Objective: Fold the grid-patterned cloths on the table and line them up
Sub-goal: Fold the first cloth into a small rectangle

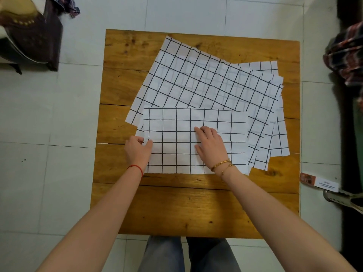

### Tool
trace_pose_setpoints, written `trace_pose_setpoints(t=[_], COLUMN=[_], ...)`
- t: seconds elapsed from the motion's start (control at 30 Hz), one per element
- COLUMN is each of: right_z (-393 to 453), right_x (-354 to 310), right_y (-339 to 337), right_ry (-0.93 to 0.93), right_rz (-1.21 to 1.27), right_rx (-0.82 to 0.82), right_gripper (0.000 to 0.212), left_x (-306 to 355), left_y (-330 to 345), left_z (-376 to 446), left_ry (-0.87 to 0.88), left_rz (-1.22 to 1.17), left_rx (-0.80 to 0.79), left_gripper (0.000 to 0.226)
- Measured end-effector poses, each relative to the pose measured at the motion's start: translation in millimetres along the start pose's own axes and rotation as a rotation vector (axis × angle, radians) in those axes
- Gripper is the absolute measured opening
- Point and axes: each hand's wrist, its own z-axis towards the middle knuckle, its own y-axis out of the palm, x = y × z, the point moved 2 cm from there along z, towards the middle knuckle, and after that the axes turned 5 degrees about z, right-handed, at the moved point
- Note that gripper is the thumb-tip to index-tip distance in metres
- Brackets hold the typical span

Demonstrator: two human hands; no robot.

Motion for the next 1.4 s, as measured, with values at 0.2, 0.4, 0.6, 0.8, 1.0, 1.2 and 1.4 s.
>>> trace_pose_setpoints(t=[0.2, 0.4, 0.6, 0.8, 1.0, 1.2, 1.4], right_z=[-4, -6, -4, 2, 8, 4, -20], right_x=[1, 2, -6, -28, -43, -33, 4], right_y=[0, 1, 4, 15, 21, 3, -25], right_ry=[-0.003, -0.016, -0.012, -0.021, -0.021, 0.065, 0.266], right_rz=[0.021, 0.025, -0.051, -0.079, -0.101, 0.007, 0.528], right_rx=[0.005, 0.009, 0.026, 0.018, 0.032, 0.037, 0.254], right_gripper=[0.063, 0.064, 0.068, 0.072, 0.073, 0.062, 0.028], left_x=[-2, -9, -5, 16, 41, 62, 76], left_y=[-3, -9, -35, -68, -71, -31, 11], left_z=[-5, -1, -7, -35, -61, -79, -97], left_ry=[-0.074, -0.062, 0.124, 0.374, 0.536, 0.624, 0.670], left_rz=[-0.095, -0.114, -0.083, -0.062, -0.084, -0.110, -0.113], left_rx=[-0.065, -0.161, -0.199, -0.198, -0.313, -0.381, -0.458], left_gripper=[0.044, 0.036, 0.041, 0.015, 0.013, 0.016, 0.019])
